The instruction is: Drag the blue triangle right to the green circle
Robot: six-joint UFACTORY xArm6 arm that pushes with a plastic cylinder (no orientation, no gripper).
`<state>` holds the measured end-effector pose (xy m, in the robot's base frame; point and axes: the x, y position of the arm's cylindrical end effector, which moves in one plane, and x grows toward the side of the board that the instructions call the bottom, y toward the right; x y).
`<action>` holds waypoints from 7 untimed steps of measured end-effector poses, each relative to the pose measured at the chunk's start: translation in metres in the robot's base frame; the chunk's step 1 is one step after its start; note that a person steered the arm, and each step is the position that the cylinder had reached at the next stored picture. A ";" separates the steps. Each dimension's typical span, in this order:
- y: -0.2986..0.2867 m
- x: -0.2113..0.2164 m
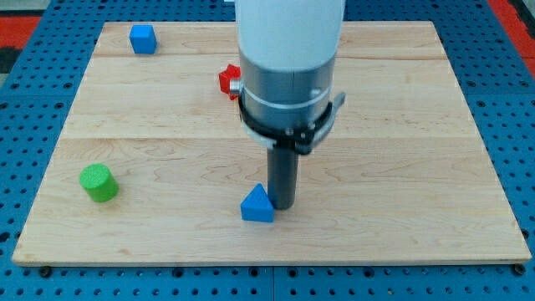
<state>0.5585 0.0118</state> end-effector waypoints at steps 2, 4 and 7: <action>-0.026 0.016; -0.082 0.019; -0.151 -0.011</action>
<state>0.5477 -0.1389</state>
